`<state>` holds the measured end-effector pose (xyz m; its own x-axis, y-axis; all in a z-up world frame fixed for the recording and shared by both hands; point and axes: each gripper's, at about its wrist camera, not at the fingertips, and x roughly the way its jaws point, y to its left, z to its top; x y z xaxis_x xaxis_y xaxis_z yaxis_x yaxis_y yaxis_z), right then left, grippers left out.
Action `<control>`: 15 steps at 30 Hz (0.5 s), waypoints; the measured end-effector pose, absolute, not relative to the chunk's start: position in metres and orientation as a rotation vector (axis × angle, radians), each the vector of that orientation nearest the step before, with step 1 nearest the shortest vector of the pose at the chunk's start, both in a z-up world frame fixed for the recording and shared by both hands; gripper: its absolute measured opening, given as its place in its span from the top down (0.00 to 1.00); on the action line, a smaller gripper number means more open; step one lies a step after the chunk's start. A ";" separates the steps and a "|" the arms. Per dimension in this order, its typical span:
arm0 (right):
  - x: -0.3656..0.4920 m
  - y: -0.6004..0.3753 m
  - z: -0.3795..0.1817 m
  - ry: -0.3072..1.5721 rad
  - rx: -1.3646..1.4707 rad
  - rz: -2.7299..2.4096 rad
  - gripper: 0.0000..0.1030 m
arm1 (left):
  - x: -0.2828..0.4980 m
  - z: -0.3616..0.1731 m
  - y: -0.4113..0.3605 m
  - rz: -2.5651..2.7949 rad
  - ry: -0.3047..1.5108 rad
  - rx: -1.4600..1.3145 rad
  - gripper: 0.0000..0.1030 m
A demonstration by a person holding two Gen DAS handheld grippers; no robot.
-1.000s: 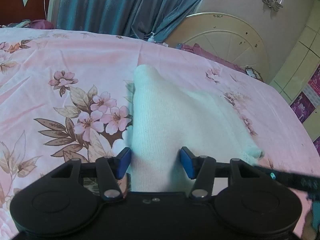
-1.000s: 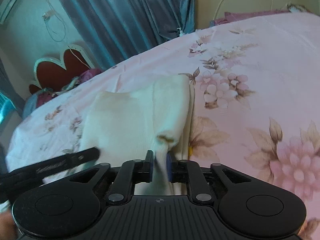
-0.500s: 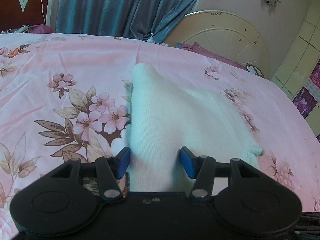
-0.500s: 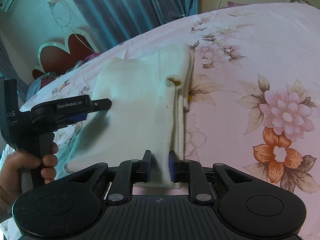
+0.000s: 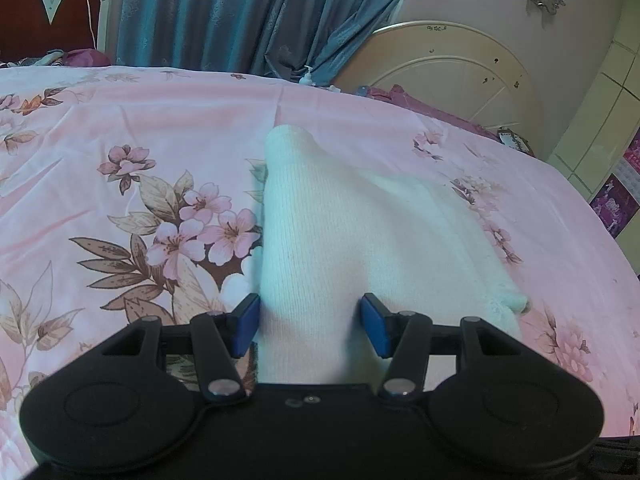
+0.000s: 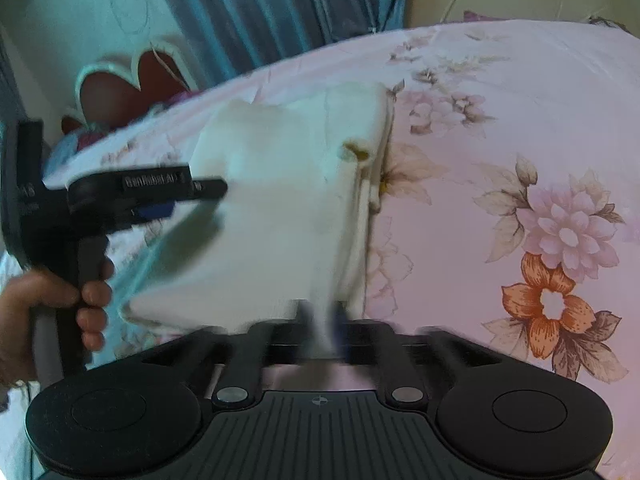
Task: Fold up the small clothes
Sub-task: 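Fold that side inward with the right gripper while the left gripper presses the sweater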
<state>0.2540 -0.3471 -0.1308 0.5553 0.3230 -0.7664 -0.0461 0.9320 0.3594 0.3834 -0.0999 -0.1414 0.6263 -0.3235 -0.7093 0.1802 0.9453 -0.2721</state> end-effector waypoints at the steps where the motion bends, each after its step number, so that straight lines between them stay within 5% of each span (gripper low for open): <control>1: 0.254 -0.348 -0.129 0.963 0.310 0.221 0.93 | 0.383 -0.141 -0.100 -0.289 0.848 -0.182 0.49; 10: 0.255 -0.365 -0.127 0.974 0.343 0.219 0.93 | 0.379 -0.142 -0.107 -0.297 0.885 -0.168 0.44; 15: 0.265 -0.380 -0.106 0.893 0.369 0.187 0.63 | 0.385 -0.132 -0.098 -0.295 0.894 -0.221 0.42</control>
<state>0.2655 -0.3800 -0.1065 0.6166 0.3099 -0.7238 -0.0064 0.9212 0.3890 0.3851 -0.0977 -0.1319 0.5905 -0.3426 -0.7307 0.1598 0.9371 -0.3103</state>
